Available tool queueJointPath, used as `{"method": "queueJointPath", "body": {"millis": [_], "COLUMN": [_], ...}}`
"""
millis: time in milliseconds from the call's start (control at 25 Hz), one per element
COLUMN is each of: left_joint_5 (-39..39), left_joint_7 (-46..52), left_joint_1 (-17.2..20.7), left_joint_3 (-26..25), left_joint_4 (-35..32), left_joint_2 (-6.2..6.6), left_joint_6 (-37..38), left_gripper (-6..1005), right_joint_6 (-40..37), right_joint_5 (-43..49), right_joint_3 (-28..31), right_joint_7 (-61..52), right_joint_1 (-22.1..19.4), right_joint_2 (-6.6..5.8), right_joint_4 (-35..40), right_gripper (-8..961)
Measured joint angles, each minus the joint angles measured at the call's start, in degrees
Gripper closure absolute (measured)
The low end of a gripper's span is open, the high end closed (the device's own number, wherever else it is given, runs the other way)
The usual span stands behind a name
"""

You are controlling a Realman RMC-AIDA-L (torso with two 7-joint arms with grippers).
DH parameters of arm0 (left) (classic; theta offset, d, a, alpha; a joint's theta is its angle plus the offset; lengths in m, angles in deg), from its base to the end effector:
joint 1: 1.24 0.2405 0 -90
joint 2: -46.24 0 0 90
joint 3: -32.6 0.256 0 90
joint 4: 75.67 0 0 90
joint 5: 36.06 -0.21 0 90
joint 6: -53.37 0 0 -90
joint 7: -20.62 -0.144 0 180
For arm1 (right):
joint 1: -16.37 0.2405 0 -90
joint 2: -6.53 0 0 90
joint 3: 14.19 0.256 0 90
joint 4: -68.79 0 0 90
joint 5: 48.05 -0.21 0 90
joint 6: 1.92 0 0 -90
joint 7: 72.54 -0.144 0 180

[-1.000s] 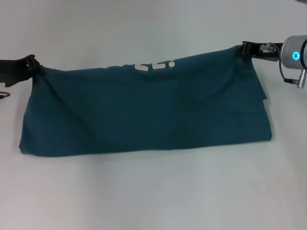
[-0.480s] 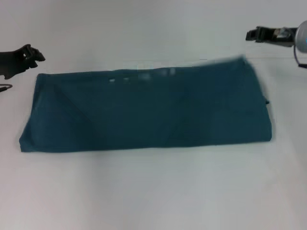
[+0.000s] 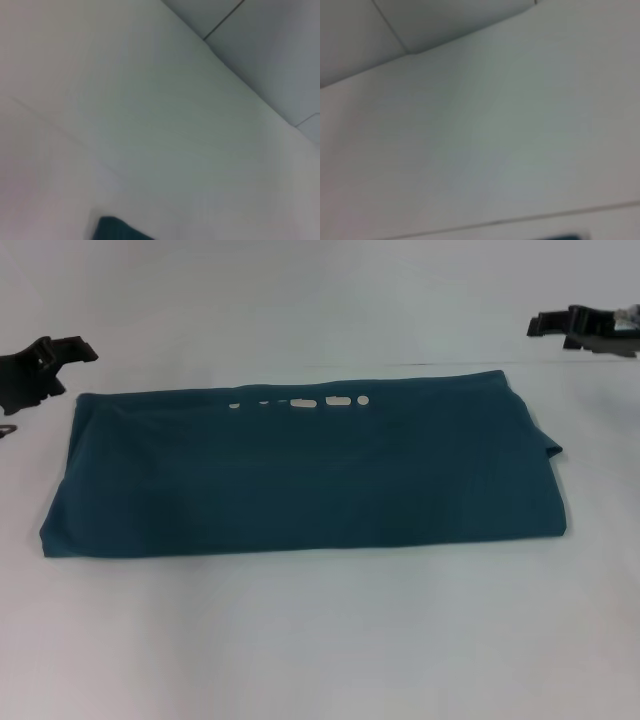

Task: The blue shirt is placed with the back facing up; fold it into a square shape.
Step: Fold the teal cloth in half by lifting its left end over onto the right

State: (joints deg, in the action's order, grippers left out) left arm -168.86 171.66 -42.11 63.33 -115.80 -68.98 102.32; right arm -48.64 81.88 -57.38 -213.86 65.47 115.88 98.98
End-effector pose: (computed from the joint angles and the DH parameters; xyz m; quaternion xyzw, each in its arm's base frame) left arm -0.3010 0.4456 0.0839 -0.5938 -0.6636 -0.2700 0.3662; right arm 0.2528 0.4828 0.0709 -0.7228 0.5615 0.1813 0.3598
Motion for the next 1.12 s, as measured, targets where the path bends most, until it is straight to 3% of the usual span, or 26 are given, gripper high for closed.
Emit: {"method": "queueJointPath", "body": {"millis": [40,360,600,760,1120], "left_joint_5": [1.2,18.9,19.8,19.8,19.6], "left_joint_7": [-0.7,-12.1,-11.4,-9.0,-2.8], "left_joint_1": [0.6,10.1,15.7,18.3,21.6], "left_joint_3": [0.0,-1.4,-7.5,-9.2,-9.5], "left_joint_4": [-0.6,-3.0,-2.4,-0.6,0.4], "left_joint_2": [-0.11,0.03,-1.39,-2.13,-4.29], "left_joint_6": [1.2,19.8,28.3,29.5,28.4], "left_gripper": [445,266,267,267,268], "right_joint_6": [-3.2,-27.8,-40.6,-44.4,-46.6], "right_joint_5": [-1.5,-23.6,-32.2,-31.7,-28.0], "right_joint_3": [1.3,8.2,11.3,10.9,10.7], "right_joint_7": [0.9,12.3,18.3,18.9,19.3], "right_joint_1": [-1.2,-16.3,-25.4,-26.9,-25.0], "right_joint_2": [-0.04,0.59,1.37,1.12,0.7], "right_joint_4": [1.0,3.5,0.2,-0.4,-0.5], "right_gripper": [349,309,310,310,310]}}
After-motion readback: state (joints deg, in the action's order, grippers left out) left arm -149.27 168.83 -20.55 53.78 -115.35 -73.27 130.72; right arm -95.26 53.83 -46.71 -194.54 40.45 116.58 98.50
